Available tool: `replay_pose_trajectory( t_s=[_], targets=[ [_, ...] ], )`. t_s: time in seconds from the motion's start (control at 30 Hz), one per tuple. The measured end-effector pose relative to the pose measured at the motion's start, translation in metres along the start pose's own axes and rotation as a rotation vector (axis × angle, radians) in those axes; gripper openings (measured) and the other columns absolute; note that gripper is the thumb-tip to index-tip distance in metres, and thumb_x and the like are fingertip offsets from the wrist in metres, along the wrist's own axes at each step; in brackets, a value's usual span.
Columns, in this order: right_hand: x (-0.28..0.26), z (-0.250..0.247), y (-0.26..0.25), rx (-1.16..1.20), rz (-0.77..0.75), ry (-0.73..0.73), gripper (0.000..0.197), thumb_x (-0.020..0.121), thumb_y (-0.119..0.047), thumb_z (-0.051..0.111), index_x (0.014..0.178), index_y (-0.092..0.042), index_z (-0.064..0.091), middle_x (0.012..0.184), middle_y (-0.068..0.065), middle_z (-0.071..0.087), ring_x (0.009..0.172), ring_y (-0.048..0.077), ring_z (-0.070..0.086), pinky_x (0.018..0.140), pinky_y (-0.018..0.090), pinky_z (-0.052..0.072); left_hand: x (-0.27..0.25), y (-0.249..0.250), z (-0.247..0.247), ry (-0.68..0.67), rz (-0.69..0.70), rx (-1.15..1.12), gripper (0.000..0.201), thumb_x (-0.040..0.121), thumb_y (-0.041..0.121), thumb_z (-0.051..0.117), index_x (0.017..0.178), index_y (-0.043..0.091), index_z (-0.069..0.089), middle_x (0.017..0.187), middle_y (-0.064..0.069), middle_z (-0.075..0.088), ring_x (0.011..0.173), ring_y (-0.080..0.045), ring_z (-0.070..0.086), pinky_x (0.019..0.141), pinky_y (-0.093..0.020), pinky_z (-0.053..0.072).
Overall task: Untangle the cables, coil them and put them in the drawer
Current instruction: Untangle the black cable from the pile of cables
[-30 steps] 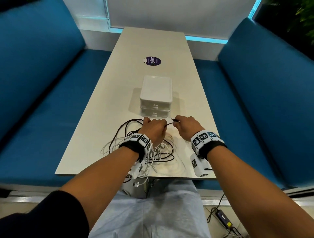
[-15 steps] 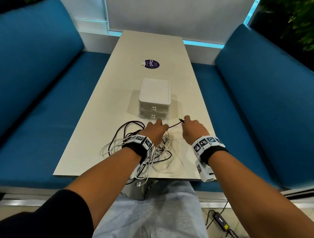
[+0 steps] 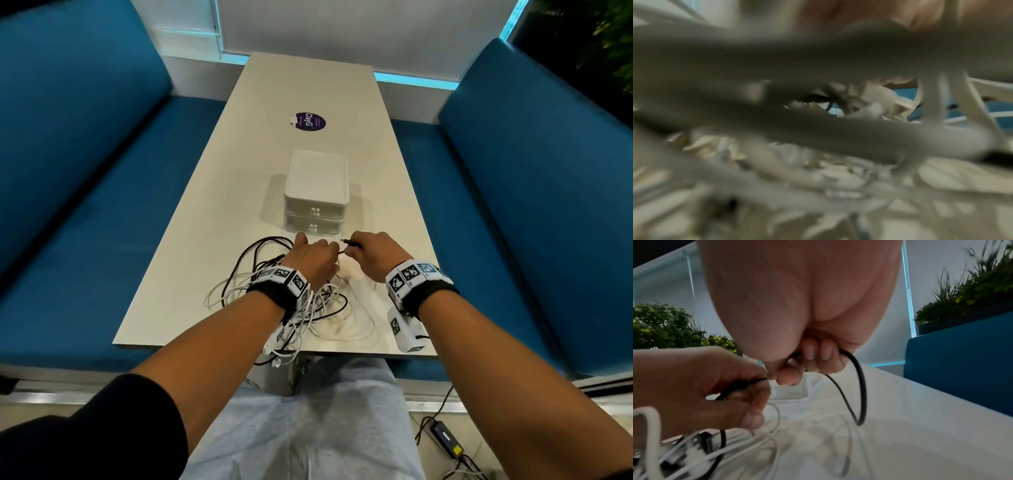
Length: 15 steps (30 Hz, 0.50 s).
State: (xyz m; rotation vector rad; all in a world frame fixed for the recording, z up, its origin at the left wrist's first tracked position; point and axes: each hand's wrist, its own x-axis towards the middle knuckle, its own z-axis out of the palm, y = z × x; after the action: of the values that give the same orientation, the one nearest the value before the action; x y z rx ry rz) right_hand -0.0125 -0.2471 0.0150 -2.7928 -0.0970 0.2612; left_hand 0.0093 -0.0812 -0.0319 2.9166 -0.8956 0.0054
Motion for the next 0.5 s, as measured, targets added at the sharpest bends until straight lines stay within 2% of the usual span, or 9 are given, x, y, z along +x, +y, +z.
replay_pose_trajectory(
  t_s=[0.1,0.17,0.27,0.33,0.37,0.43,0.5],
  targets=[
    [-0.001,-0.01,0.018,-0.085,0.084,0.033,0.024,0.1,-0.038,0.047,0.106,-0.017,0.059,0.095,0.011,0.061,0.082,0.031,0.058,0.069,0.035,0.047,-0.002,0.0,-0.001,-0.002,-0.032,0.021,0.015,0.098,0.03,0.04,0.101,0.024,0.054,0.09,0.0,0.06,0.076,-0.027,0.061,0.087,-0.043,0.028],
    [-0.005,-0.013,0.031,-0.137,0.157,0.046,0.025,0.101,-0.039,0.045,0.105,-0.017,0.057,0.095,0.01,0.059,0.08,0.03,0.056,0.066,0.034,0.044,-0.002,0.0,-0.004,-0.025,-0.013,0.014,0.011,0.094,0.022,0.043,0.101,0.026,0.049,0.082,0.004,0.064,0.074,-0.025,0.062,0.088,-0.042,0.025],
    [-0.011,-0.015,0.044,-0.183,0.256,0.092,0.026,0.102,-0.036,0.043,0.104,-0.014,0.055,0.089,0.008,0.055,0.075,0.03,0.054,0.062,0.033,0.042,0.001,0.0,-0.006,-0.053,0.014,0.047,0.037,0.084,0.007,0.049,0.116,0.023,0.04,0.078,0.003,0.07,0.074,-0.025,0.062,0.093,-0.042,0.023],
    [-0.017,-0.012,0.048,-0.246,0.297,0.09,0.025,0.102,-0.033,0.042,0.105,-0.012,0.054,0.091,0.008,0.056,0.075,0.029,0.054,0.062,0.034,0.043,0.0,0.0,-0.004,-0.046,0.013,0.055,0.031,0.087,0.006,0.051,0.115,0.018,0.042,0.079,-0.002,0.071,0.076,-0.027,0.06,0.087,-0.038,0.024],
    [-0.018,-0.009,0.048,-0.273,0.3,0.093,0.023,0.102,-0.031,0.041,0.105,-0.011,0.054,0.093,0.009,0.058,0.075,0.029,0.054,0.062,0.034,0.043,0.0,-0.001,-0.002,-0.049,0.015,0.061,0.025,0.089,0.006,0.051,0.11,0.017,0.046,0.081,-0.004,0.071,0.077,-0.028,0.057,0.083,-0.037,0.024],
    [-0.019,-0.002,0.041,-0.263,0.268,0.107,0.02,0.101,-0.026,0.04,0.112,-0.013,0.052,0.098,0.012,0.062,0.075,0.03,0.056,0.062,0.035,0.045,0.0,-0.001,-0.002,-0.073,0.016,0.062,0.023,0.087,0.0,0.049,0.101,0.018,0.049,0.086,-0.003,0.07,0.076,-0.029,0.049,0.082,-0.036,0.029],
    [-0.017,0.006,0.028,-0.17,0.173,0.104,0.031,0.101,-0.027,0.04,0.131,-0.021,0.046,0.1,0.015,0.064,0.081,0.034,0.061,0.065,0.037,0.05,0.0,0.001,-0.004,-0.07,0.042,0.077,0.026,0.084,-0.002,0.047,0.099,0.019,0.048,0.088,-0.002,0.069,0.075,-0.03,0.05,0.085,-0.038,0.032]
  ],
)
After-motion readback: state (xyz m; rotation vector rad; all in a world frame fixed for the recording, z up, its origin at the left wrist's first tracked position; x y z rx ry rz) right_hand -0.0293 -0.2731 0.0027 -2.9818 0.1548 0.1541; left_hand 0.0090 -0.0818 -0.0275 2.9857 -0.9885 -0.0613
